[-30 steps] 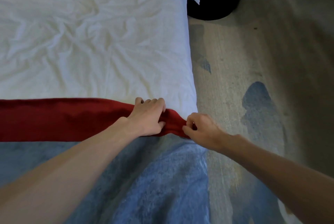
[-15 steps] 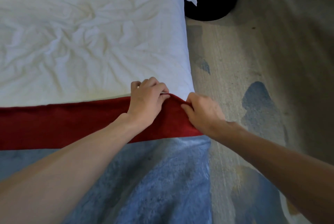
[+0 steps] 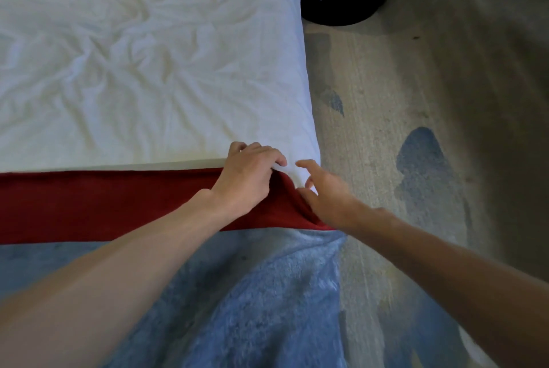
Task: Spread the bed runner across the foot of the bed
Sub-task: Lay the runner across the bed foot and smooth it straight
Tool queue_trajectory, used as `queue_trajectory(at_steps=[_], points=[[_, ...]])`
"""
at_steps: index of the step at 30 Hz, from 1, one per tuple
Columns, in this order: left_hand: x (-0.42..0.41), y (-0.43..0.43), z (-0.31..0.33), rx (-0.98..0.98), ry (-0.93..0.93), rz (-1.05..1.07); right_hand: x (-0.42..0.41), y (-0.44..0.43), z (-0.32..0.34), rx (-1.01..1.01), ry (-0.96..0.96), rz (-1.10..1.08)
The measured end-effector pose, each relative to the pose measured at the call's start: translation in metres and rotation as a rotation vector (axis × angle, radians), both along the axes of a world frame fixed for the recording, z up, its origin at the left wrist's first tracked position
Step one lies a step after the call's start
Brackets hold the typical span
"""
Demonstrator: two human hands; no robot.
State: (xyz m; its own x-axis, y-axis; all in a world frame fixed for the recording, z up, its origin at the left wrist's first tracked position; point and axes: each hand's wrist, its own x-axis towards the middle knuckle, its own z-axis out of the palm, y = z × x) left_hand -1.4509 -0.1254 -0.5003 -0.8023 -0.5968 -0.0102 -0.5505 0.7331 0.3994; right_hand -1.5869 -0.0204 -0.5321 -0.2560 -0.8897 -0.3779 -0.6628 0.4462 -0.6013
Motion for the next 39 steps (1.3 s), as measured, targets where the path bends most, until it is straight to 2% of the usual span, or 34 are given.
queue_trajectory(at_steps=[3, 6, 8, 11, 14, 17, 20, 23, 25, 28, 31, 35, 37, 39], points=[[0.006, 0.0, 0.006, 0.001, 0.048, 0.013, -0.005, -0.002, 0.002, 0.011, -0.049, 0.123], [0.015, 0.0, 0.008, -0.038, 0.061, 0.013, -0.003, 0.001, 0.003, -0.008, -0.1, 0.105], [0.018, 0.003, 0.01, -0.067, 0.084, 0.005, -0.005, 0.002, 0.009, 0.005, -0.05, 0.088], [0.019, 0.009, 0.011, -0.11, 0.142, 0.011, -0.014, 0.0, 0.025, -0.05, 0.211, 0.1], [0.015, 0.008, 0.012, -0.134, 0.187, 0.065, -0.023, -0.009, 0.046, -0.272, 0.591, 0.114], [0.006, 0.001, 0.01, -0.158, 0.168, 0.13, -0.026, -0.019, 0.053, -0.375, 0.725, 0.098], [0.0, -0.004, 0.004, -0.182, 0.023, 0.132, -0.027, -0.023, 0.039, -0.247, 0.637, 0.068], [0.002, -0.004, -0.005, -0.209, -0.092, 0.117, -0.029, -0.018, 0.018, 0.082, 0.355, 0.095], [0.004, -0.004, -0.008, -0.228, -0.113, 0.125, -0.032, -0.012, 0.006, 0.199, 0.223, 0.142], [0.007, -0.002, -0.008, -0.243, -0.087, 0.129, -0.045, -0.002, 0.004, 0.215, 0.286, 0.173], [0.007, 0.002, -0.006, -0.235, -0.056, 0.139, -0.064, 0.002, 0.011, 0.212, 0.464, 0.18], [-0.002, -0.006, -0.004, -0.194, -0.063, 0.229, -0.069, -0.007, 0.015, 0.072, 0.729, 0.117], [-0.004, -0.011, -0.006, -0.178, -0.128, 0.25, -0.064, -0.014, 0.013, 0.071, 0.664, -0.009], [-0.001, -0.013, -0.009, -0.168, -0.206, 0.223, -0.055, -0.015, 0.008, 0.133, 0.48, -0.095]])
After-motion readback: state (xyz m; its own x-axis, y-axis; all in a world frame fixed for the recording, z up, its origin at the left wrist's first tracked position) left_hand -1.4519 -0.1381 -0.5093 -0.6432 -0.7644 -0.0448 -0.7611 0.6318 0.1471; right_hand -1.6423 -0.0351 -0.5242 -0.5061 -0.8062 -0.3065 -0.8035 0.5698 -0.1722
